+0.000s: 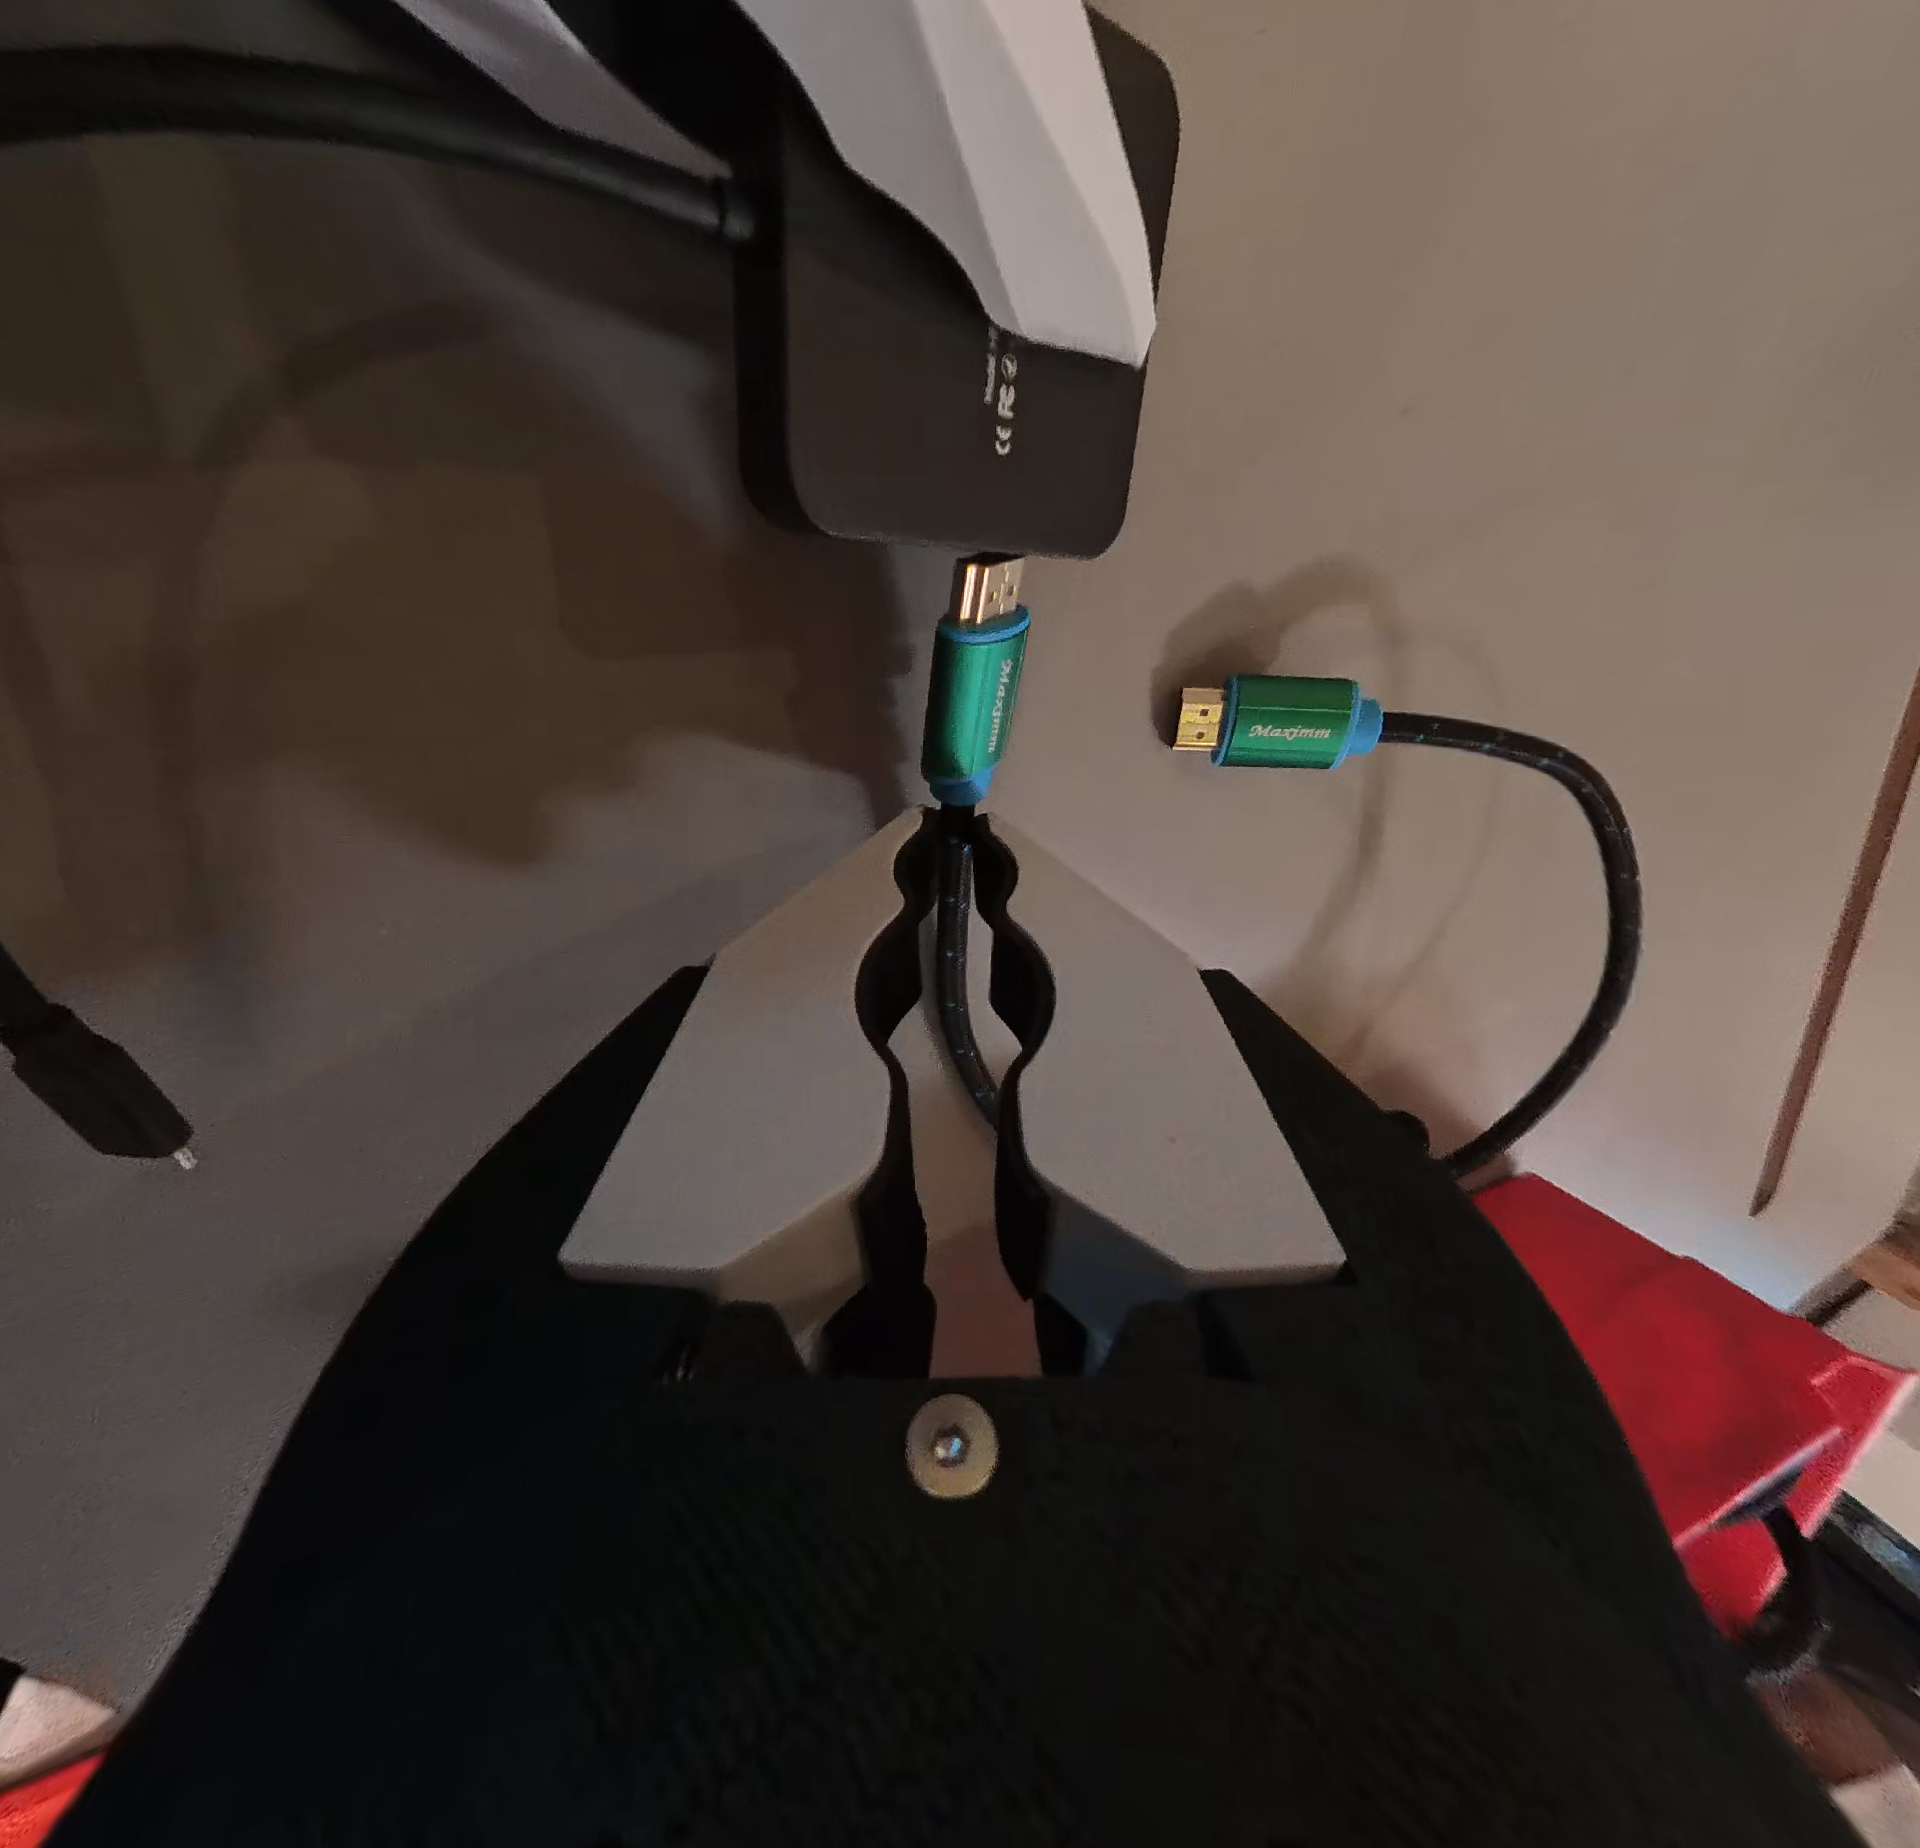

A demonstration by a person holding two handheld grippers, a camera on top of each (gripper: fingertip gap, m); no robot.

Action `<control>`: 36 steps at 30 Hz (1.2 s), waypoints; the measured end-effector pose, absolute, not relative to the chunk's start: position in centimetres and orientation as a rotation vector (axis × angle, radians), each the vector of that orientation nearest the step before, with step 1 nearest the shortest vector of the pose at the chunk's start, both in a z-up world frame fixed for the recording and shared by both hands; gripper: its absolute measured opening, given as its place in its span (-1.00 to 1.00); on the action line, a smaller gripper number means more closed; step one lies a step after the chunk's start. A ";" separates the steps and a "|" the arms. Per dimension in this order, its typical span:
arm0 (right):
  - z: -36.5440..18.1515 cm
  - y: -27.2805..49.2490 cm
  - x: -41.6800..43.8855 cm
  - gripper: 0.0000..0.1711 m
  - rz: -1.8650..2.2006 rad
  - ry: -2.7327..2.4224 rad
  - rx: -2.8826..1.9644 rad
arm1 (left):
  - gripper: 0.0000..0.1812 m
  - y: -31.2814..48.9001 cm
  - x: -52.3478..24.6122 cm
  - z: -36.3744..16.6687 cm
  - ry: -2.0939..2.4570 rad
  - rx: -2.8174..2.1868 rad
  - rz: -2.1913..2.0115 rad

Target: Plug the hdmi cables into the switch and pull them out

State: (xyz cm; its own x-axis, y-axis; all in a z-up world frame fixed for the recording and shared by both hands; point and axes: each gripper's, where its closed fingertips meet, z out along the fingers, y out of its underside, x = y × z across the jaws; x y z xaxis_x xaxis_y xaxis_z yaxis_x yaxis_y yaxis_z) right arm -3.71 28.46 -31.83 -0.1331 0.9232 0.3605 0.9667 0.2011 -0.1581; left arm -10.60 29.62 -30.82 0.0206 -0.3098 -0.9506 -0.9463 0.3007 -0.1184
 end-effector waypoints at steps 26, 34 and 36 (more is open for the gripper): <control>-32.4 28.8 -3.5 -0.96 -0.248 -2.133 -1.765 | -0.88 29.9 -11.1 -31.7 1.530 -1.293 0.751; -32.5 29.1 -3.6 -0.96 -0.268 -2.137 -1.765 | -0.88 29.9 -11.0 -31.7 1.530 -1.294 0.749; -32.6 29.1 -3.8 -0.96 -0.267 -2.139 -1.763 | -0.88 29.9 -11.0 -31.7 1.531 -1.293 0.751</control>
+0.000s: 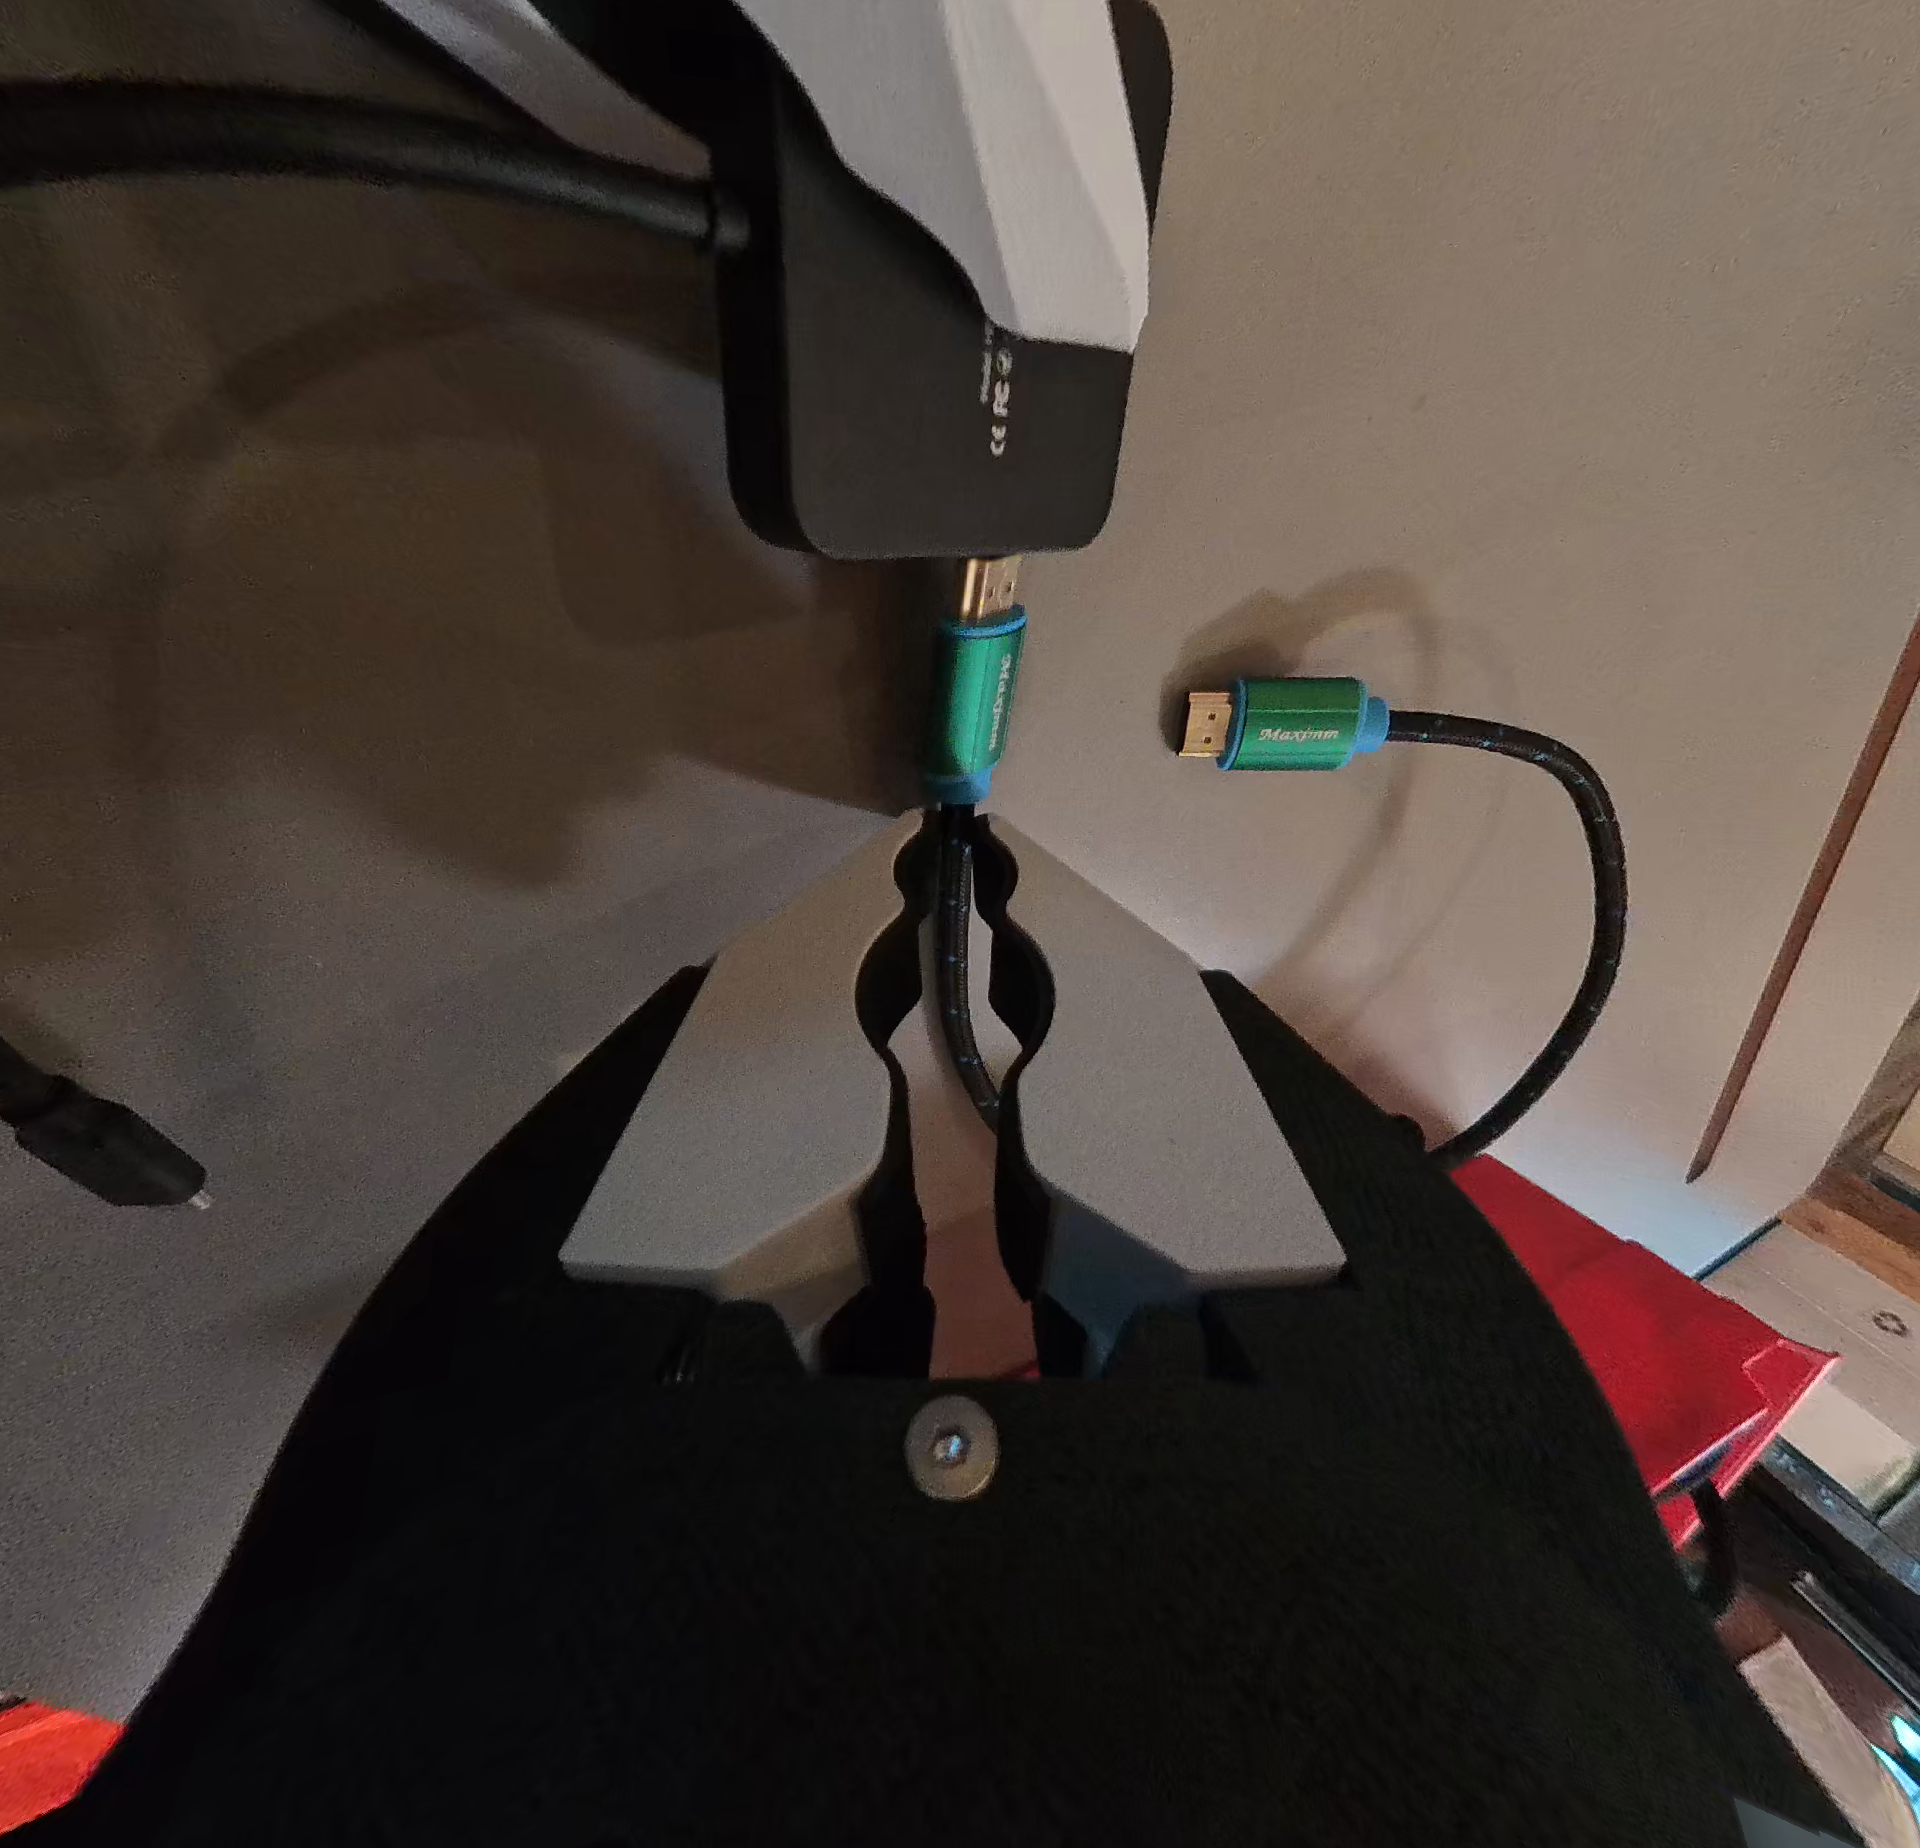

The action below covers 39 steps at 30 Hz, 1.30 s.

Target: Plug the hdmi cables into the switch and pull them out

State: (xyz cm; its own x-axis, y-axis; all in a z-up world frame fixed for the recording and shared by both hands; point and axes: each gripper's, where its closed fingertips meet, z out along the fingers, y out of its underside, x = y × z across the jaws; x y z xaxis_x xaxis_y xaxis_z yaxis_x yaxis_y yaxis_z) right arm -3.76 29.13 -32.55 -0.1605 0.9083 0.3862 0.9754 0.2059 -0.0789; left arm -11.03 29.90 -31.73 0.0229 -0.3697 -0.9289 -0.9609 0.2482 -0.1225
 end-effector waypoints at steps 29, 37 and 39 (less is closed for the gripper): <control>-32.4 28.9 -4.1 -0.96 -0.311 -2.176 -1.707 | -0.88 30.2 -11.3 -31.7 1.532 -1.311 0.778; -32.4 28.8 -4.0 -0.96 -0.230 -2.137 -1.741 | -0.88 30.2 -11.3 -31.7 1.542 -1.305 0.804; -32.4 29.3 -3.9 -0.96 -0.289 -2.138 -1.727 | -0.88 30.2 -11.3 -31.7 1.533 -1.321 0.791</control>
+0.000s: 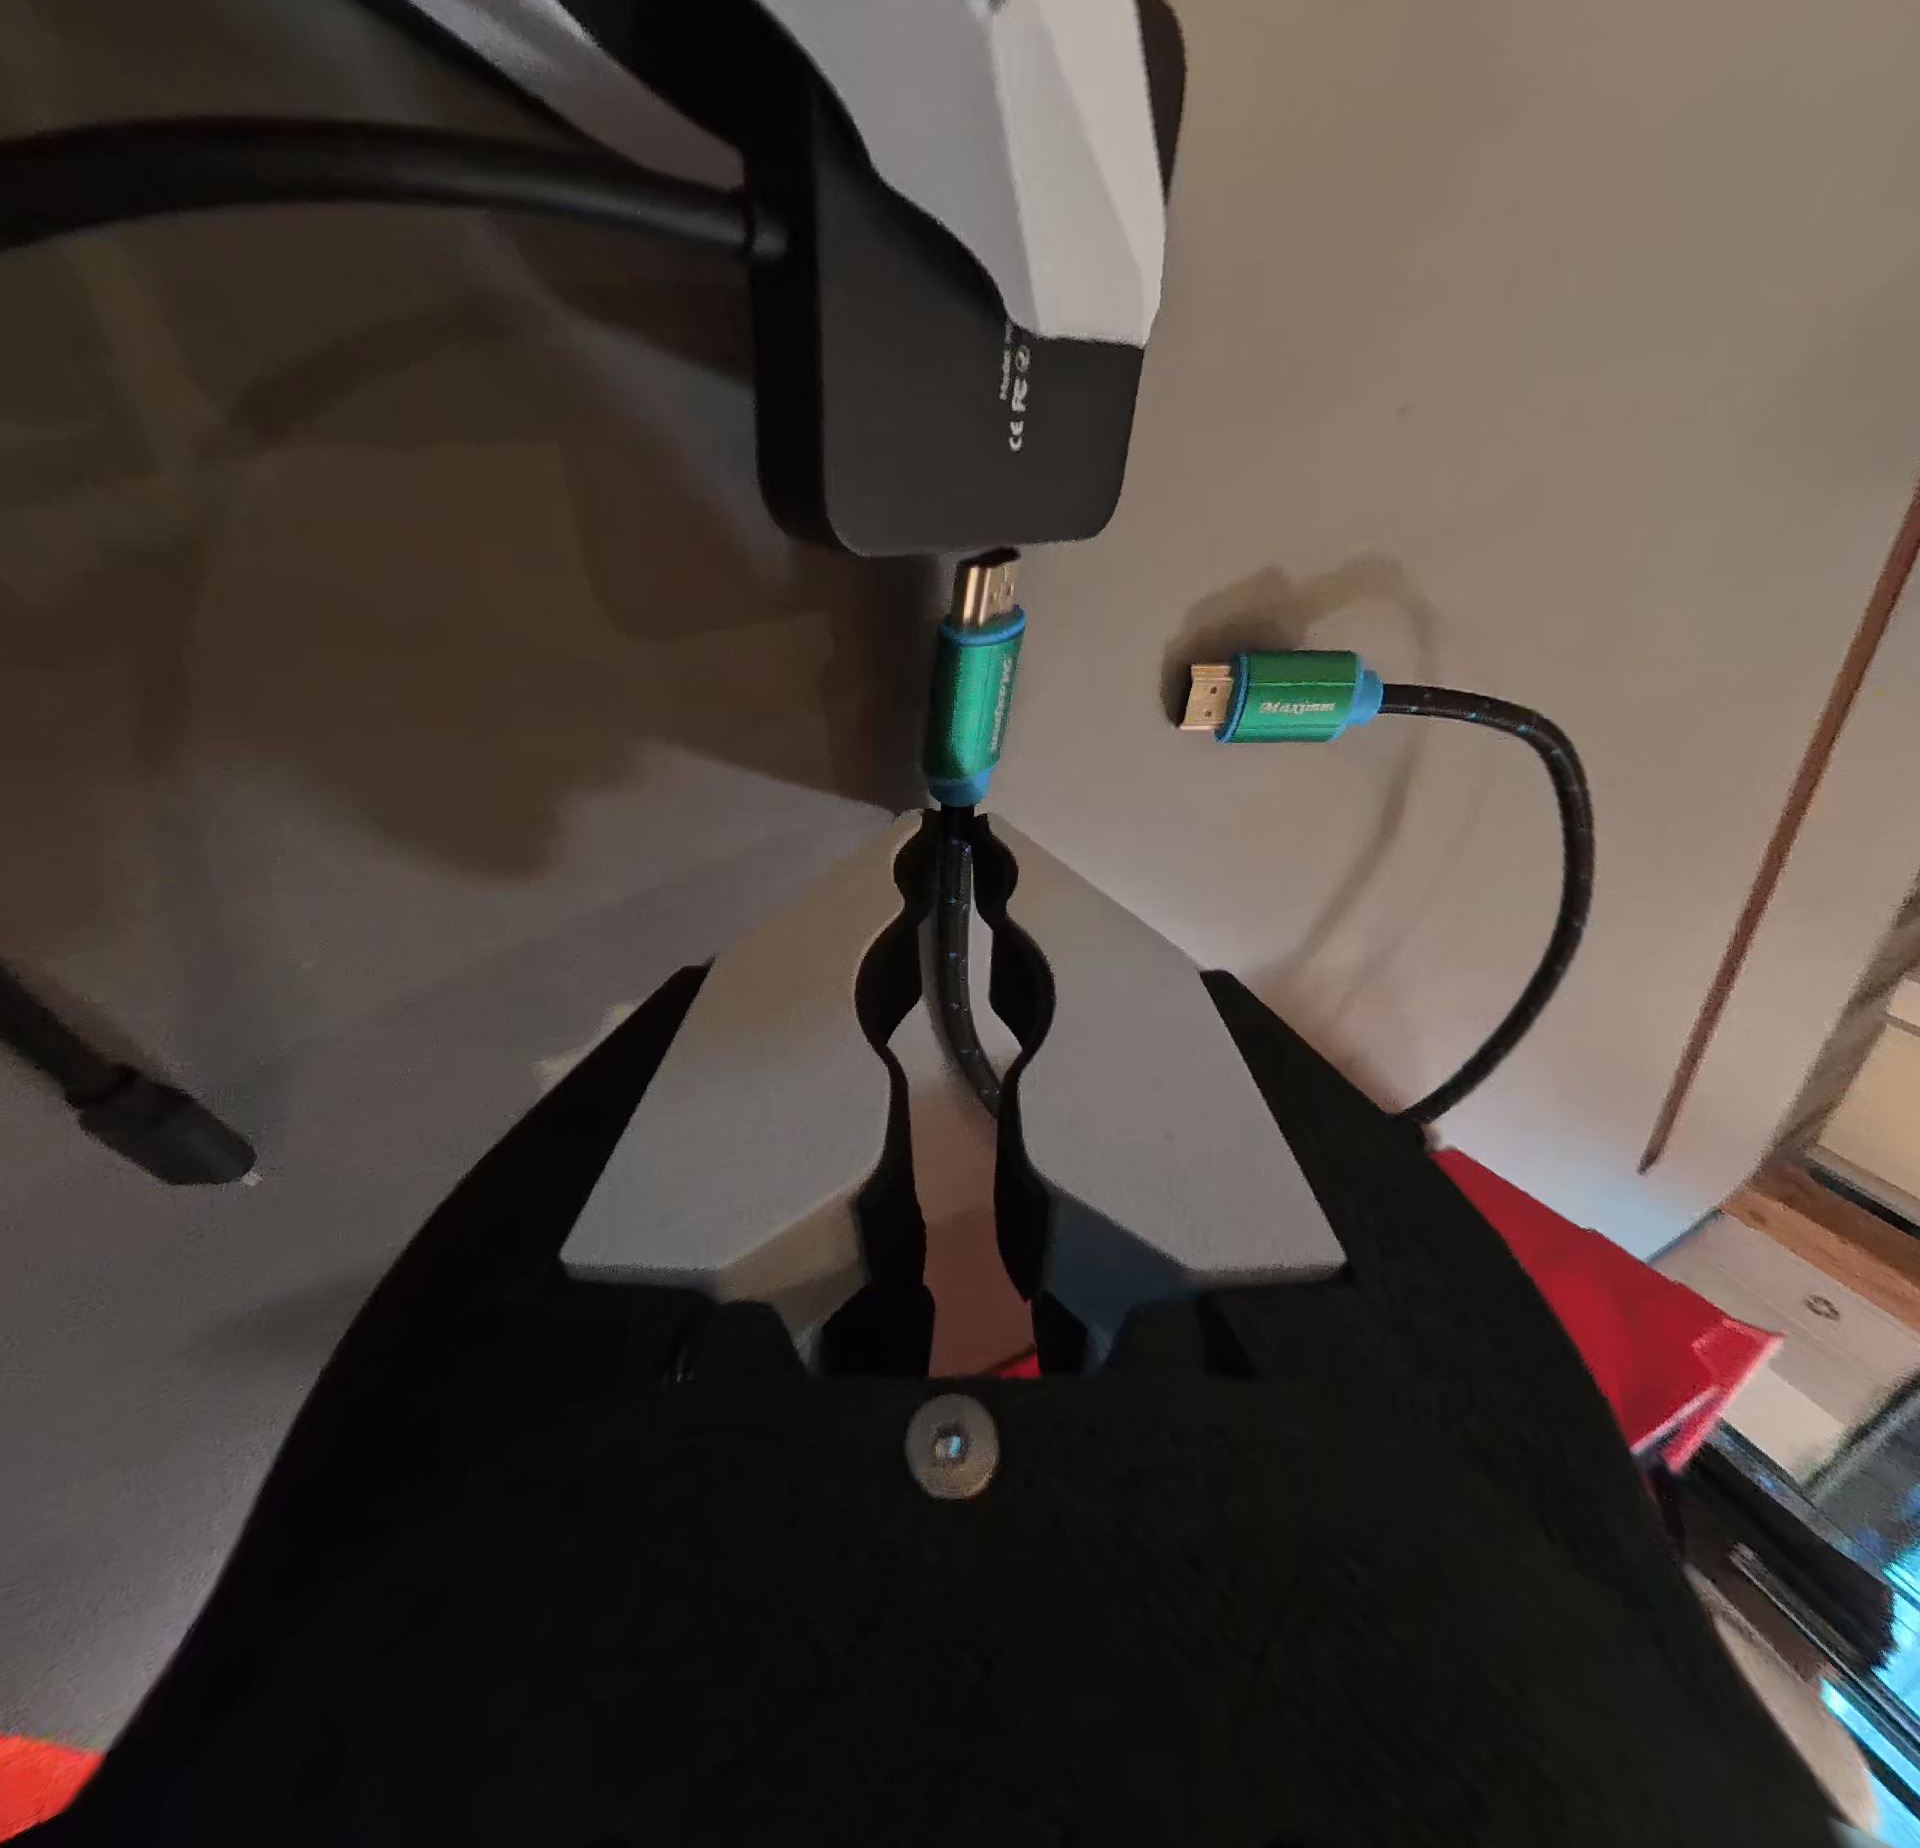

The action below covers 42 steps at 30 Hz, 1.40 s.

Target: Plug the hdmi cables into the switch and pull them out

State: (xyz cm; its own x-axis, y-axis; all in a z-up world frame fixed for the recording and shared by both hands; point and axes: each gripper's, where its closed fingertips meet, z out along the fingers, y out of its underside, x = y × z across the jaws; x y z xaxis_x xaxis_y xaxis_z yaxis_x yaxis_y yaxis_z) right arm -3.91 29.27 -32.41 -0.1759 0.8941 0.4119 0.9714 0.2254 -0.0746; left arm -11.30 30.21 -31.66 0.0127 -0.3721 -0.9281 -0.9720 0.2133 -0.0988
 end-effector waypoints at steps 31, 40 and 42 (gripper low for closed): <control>-32.3 29.9 -4.3 -0.96 -0.320 -2.210 -1.676 | -0.88 30.1 -11.4 -31.9 1.480 -1.544 0.654; -32.4 30.1 -4.7 -0.95 -0.155 -2.196 -1.600 | -0.88 30.1 -11.4 -32.0 1.458 -1.581 0.604; -32.5 30.1 -4.8 -0.94 -0.113 -2.195 -1.582 | -0.88 30.1 -11.4 -32.0 1.459 -1.581 0.606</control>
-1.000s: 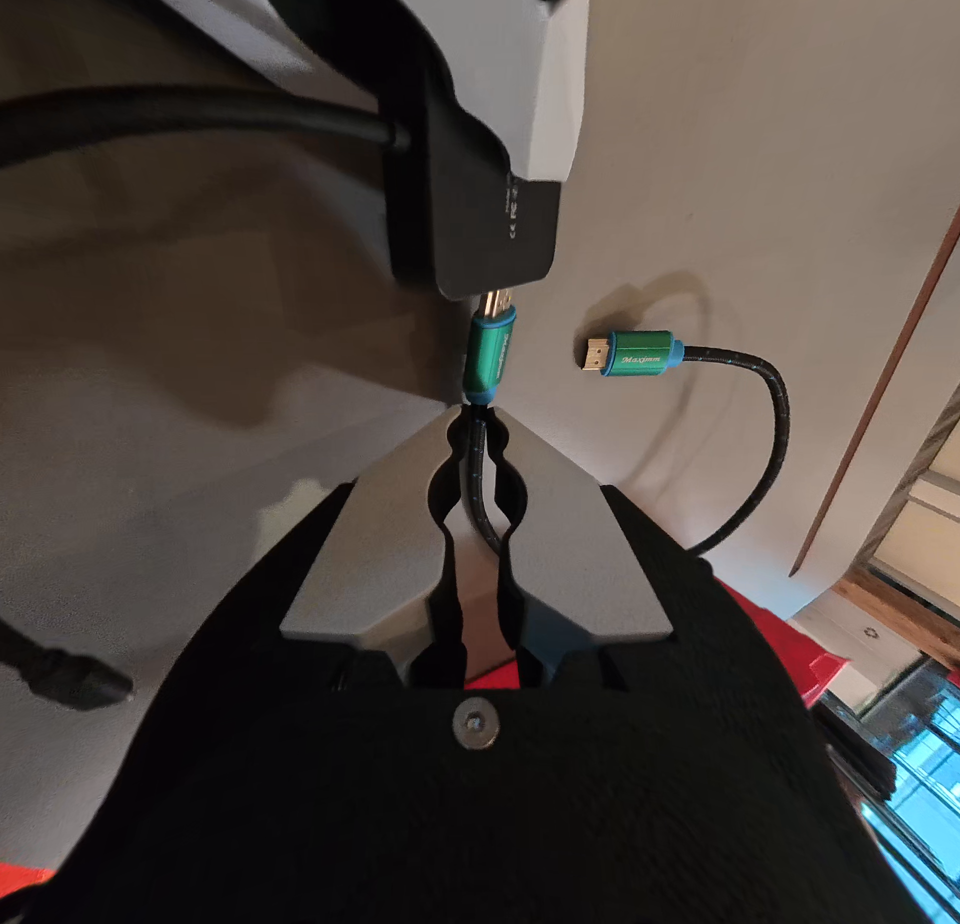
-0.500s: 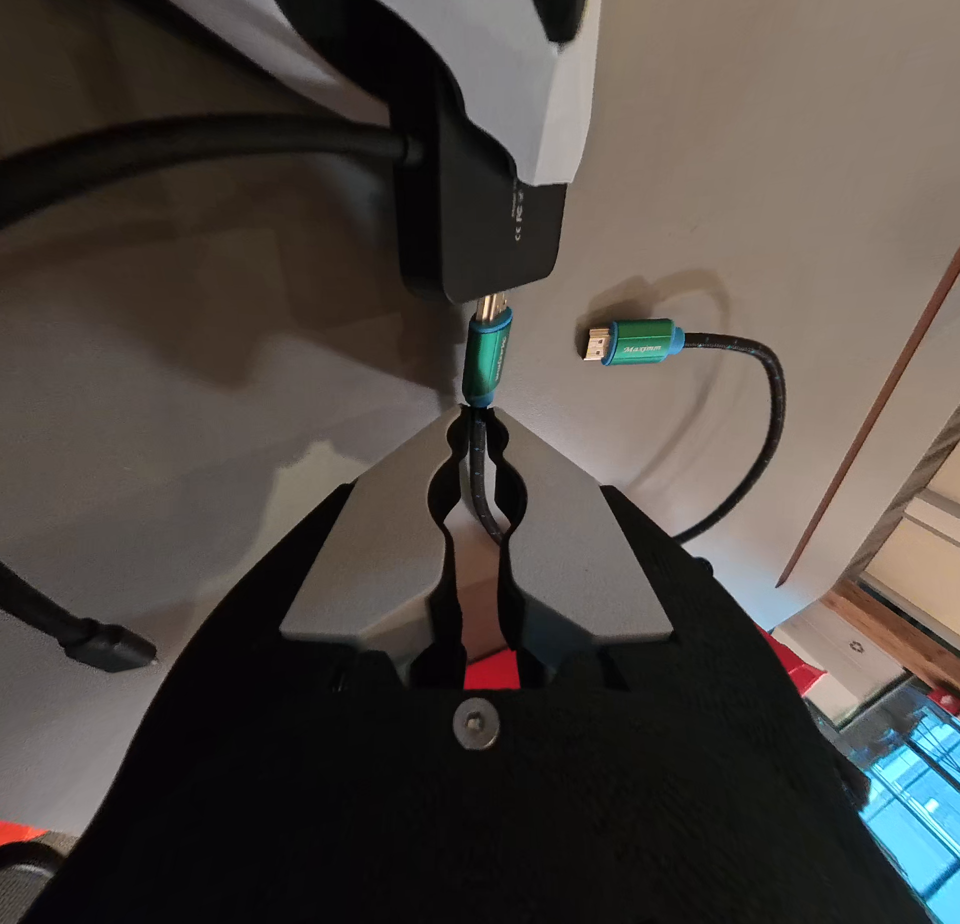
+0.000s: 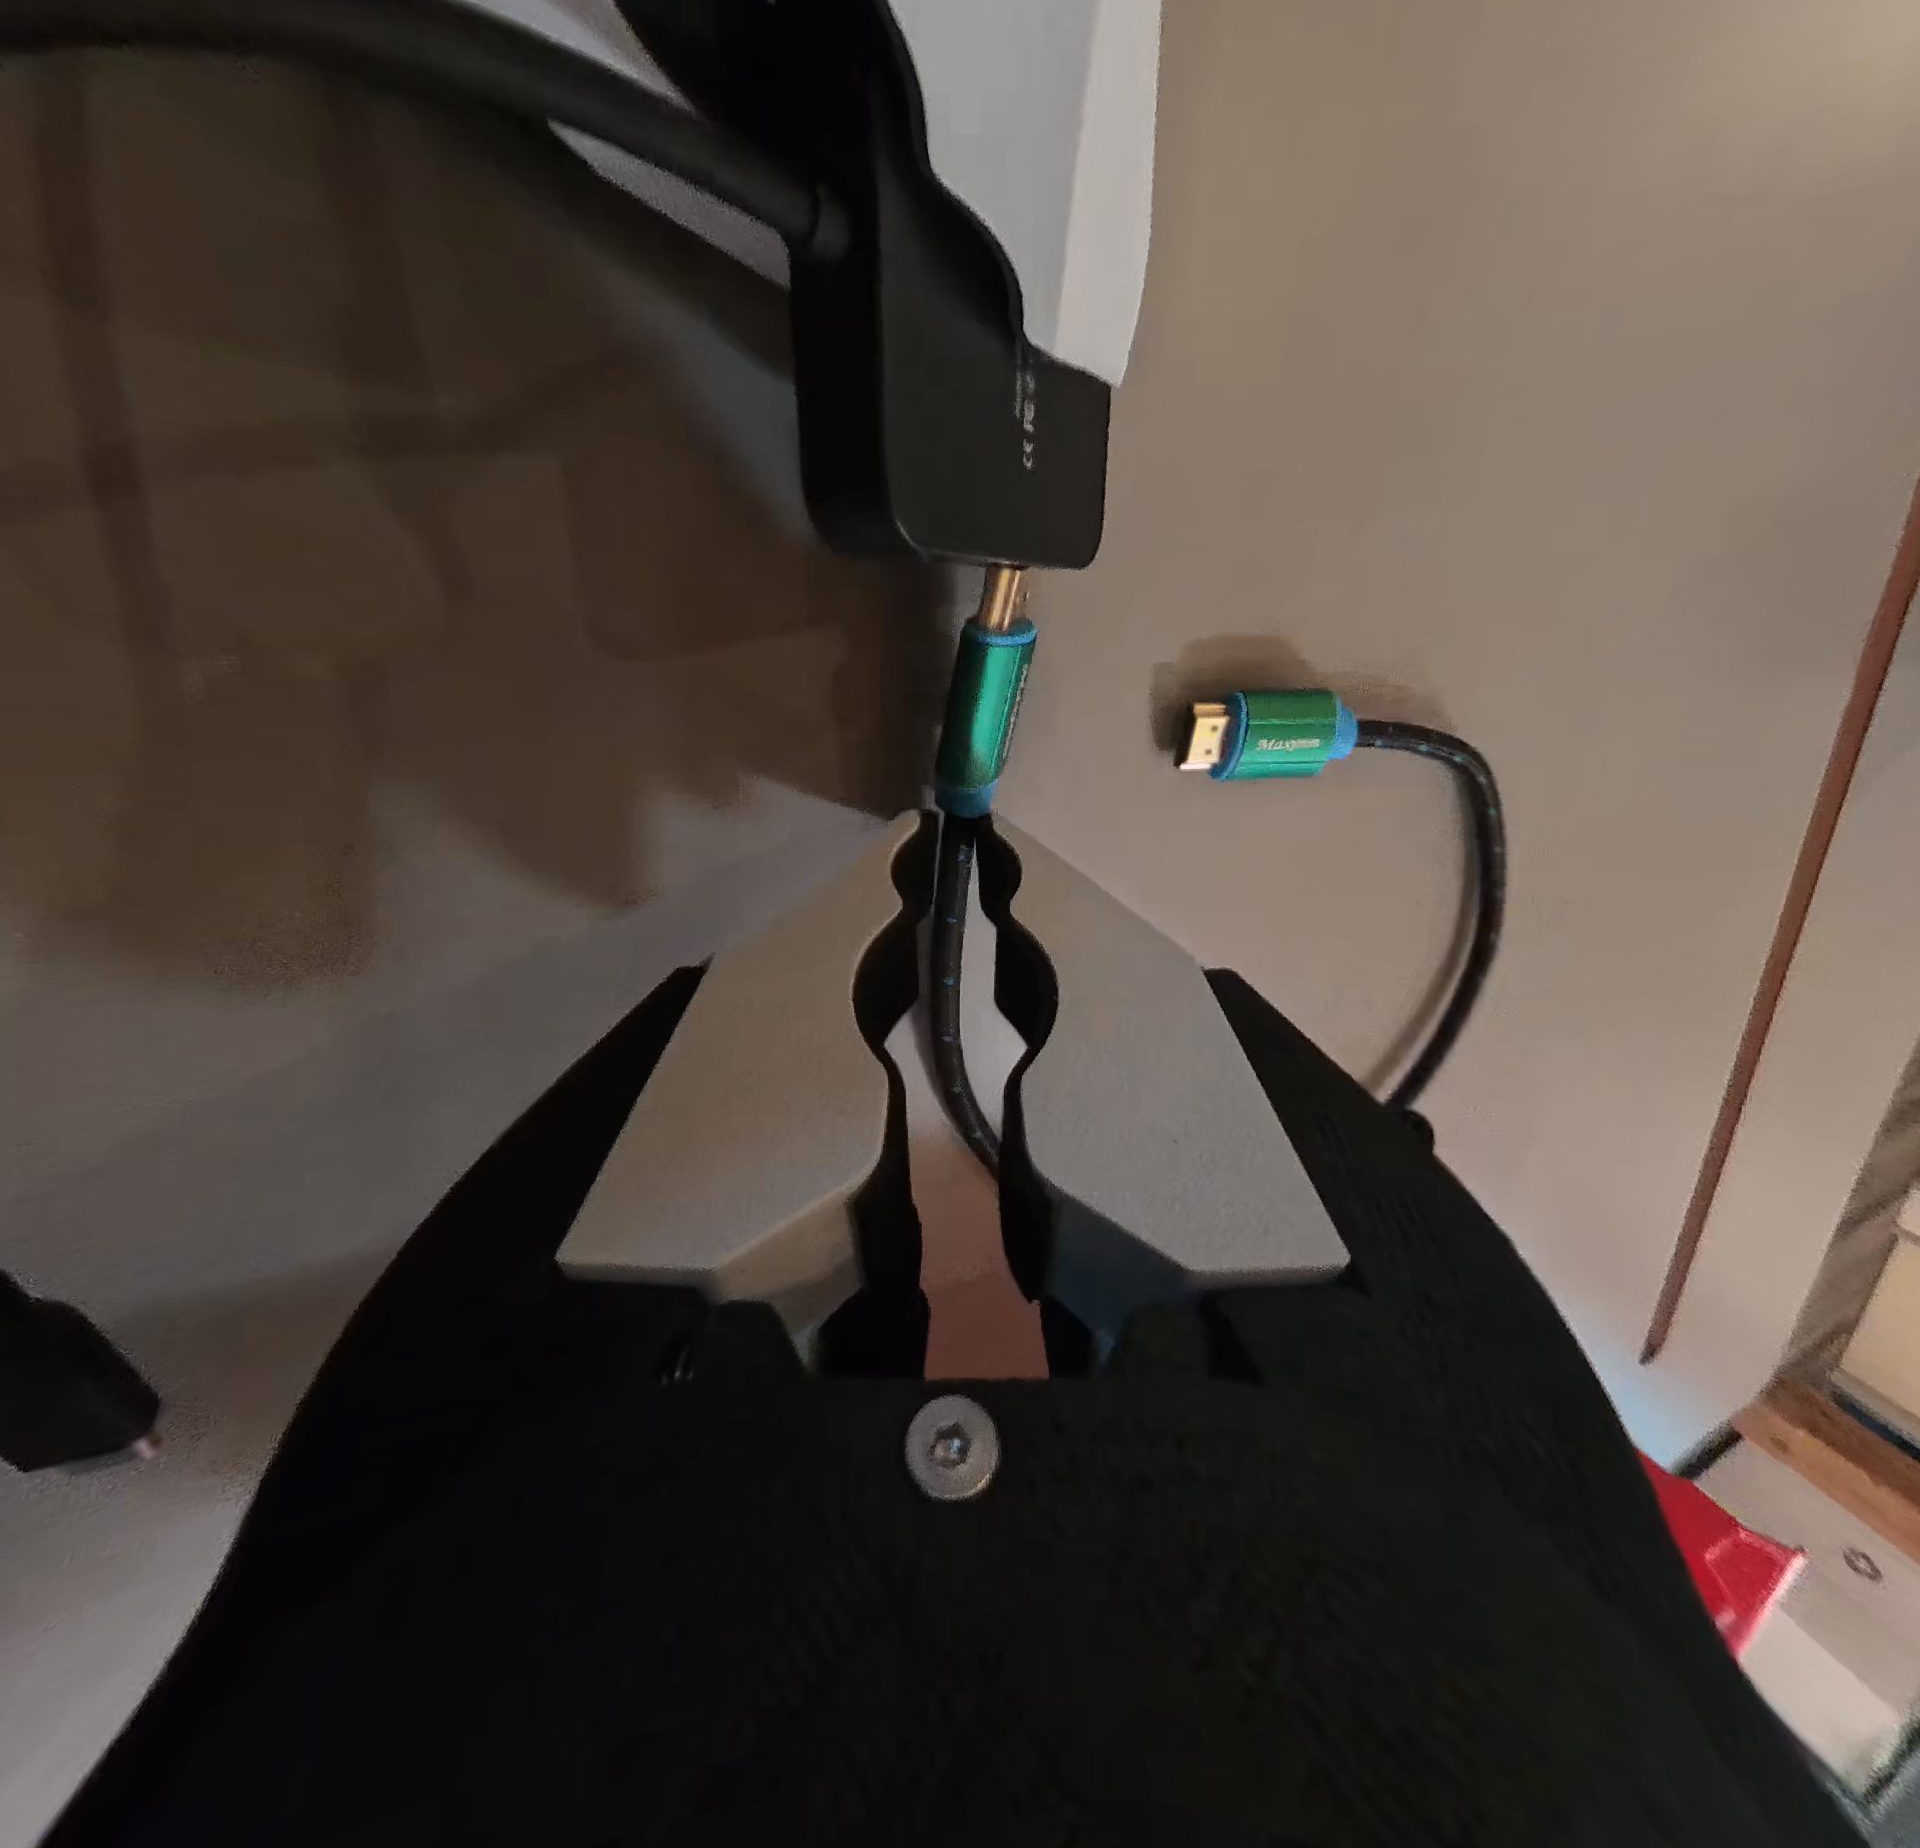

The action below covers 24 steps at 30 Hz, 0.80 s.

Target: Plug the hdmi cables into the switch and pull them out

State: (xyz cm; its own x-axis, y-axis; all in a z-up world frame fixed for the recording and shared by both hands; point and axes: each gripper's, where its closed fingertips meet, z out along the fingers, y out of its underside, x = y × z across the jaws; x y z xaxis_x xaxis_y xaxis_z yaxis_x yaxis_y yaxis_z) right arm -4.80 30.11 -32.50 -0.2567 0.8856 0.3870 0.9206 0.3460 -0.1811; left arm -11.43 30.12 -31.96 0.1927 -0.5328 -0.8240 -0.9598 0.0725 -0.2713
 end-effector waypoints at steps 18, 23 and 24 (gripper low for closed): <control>-32.4 29.9 -5.7 -0.90 0.236 -2.075 -1.585 | -0.88 30.0 -11.4 -31.9 1.455 -1.578 0.605; -32.3 29.9 -5.5 -0.90 -0.003 -2.110 -1.551 | -0.88 30.0 -11.4 -31.9 1.461 -1.584 0.641; -32.3 29.9 -5.4 -0.90 -0.063 -2.125 -1.543 | -0.88 30.0 -11.4 -31.9 1.467 -1.580 0.659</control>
